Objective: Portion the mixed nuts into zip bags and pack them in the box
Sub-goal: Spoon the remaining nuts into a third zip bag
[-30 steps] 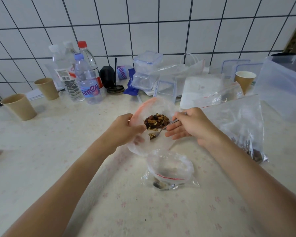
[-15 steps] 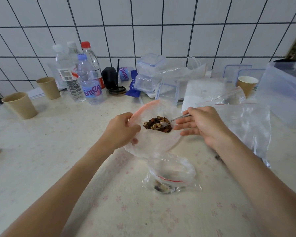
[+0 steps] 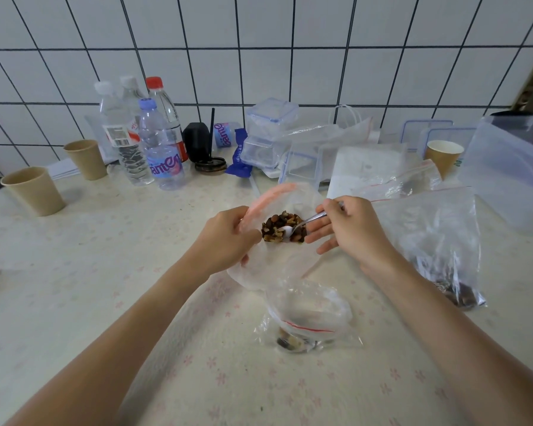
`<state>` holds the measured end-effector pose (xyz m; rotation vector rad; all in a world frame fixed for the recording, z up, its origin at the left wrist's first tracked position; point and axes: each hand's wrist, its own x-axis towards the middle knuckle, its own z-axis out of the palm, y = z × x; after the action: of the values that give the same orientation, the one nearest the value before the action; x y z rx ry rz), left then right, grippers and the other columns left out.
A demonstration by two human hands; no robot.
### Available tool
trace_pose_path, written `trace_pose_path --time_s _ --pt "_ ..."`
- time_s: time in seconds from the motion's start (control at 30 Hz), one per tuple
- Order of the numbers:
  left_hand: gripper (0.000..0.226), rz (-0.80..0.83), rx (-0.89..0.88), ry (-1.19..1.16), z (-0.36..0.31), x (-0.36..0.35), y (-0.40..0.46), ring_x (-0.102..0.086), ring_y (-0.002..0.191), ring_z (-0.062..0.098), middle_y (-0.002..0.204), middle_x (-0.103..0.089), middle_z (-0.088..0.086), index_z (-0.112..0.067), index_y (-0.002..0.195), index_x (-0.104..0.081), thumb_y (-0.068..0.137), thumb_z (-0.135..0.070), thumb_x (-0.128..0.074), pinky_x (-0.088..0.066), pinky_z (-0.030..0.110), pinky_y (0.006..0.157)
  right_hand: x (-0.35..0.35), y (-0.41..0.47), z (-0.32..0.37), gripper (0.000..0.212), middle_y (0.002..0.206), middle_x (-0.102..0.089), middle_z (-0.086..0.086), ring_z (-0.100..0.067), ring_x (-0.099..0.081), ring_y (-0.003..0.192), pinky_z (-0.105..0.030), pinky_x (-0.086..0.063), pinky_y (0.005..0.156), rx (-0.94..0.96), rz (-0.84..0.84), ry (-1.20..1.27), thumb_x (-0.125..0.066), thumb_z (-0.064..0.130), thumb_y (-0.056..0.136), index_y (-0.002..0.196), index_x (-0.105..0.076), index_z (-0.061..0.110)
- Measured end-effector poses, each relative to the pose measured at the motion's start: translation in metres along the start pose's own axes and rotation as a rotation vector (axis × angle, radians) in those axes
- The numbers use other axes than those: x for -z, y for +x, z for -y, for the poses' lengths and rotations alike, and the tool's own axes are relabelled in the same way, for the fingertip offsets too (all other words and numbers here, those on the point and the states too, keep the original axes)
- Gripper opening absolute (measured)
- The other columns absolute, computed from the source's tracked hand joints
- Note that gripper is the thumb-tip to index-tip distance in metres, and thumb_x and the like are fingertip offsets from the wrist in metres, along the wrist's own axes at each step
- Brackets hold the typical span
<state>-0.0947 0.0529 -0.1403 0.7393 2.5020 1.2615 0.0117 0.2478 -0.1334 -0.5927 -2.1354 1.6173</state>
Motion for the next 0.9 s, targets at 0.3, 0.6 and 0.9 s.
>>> trace_pose_path --time_s 0.3,0.6,0.9 --pt "0.022 0.013 -0.095 0.030 0.001 -0.004 -0.002 -0.068 0.051 0.009 0.086 -0.071 -0.005 -0.041 0.096 -0.063 0.094 -0.019 -0.068 -0.046 0.013 0.046 -0.008 -0.004 -0.003 0.025 0.073 -0.077 -0.011 -0.032 -0.075 0.058 -0.033 -0.056 0.042 -0.040 0.033 0.111 -0.042 0.014 0.109 0.099 -0.061 0.000" --pt "0.017 0.025 -0.134 0.045 0.003 -0.006 -0.001 -0.062 0.048 0.005 0.083 -0.070 -0.003 -0.032 0.093 -0.066 0.096 -0.016 -0.064 -0.048 0.017 0.052 -0.013 -0.002 -0.018 0.024 0.081 -0.078 -0.018 -0.032 -0.075 0.060 -0.031 -0.056 0.046 -0.222 0.064 0.376 -0.044 0.014 0.110 0.101 -0.060 -0.002" --pt "0.019 0.021 -0.108 0.013 0.006 -0.003 0.001 -0.064 0.052 0.004 0.083 -0.071 -0.003 -0.032 0.094 -0.067 0.098 -0.014 -0.062 -0.046 0.012 0.051 -0.019 -0.009 -0.015 0.025 0.089 -0.080 -0.015 -0.034 -0.077 0.069 -0.030 -0.056 0.047 -0.205 0.125 0.363 -0.047 0.016 0.110 0.112 -0.063 -0.003"
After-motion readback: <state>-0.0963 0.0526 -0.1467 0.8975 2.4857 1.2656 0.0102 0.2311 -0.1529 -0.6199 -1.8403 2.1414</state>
